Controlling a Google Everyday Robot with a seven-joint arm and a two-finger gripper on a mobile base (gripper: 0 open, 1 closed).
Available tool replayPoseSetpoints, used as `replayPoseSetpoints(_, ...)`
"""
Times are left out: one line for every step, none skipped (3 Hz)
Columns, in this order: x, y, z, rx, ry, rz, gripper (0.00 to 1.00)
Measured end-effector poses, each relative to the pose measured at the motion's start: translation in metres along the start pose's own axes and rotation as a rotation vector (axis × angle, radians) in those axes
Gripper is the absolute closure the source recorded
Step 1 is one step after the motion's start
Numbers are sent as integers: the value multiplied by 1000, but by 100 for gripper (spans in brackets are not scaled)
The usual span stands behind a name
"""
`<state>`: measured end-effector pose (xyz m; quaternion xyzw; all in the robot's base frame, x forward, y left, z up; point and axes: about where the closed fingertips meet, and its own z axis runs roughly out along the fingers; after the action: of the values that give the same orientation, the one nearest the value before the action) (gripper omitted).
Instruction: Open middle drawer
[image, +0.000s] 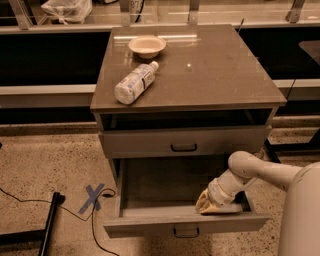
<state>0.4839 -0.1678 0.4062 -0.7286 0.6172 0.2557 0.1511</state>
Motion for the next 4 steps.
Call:
replayPoseSetpoints(-7, 15, 5, -29, -12, 5, 100)
replayPoseSetpoints(-6, 35, 5, -45, -27, 44, 100)
replayPoseSetpoints(-6, 48, -1, -50, -37, 75, 100)
replayPoseSetpoints(-7, 52, -12, -26, -71, 99, 100)
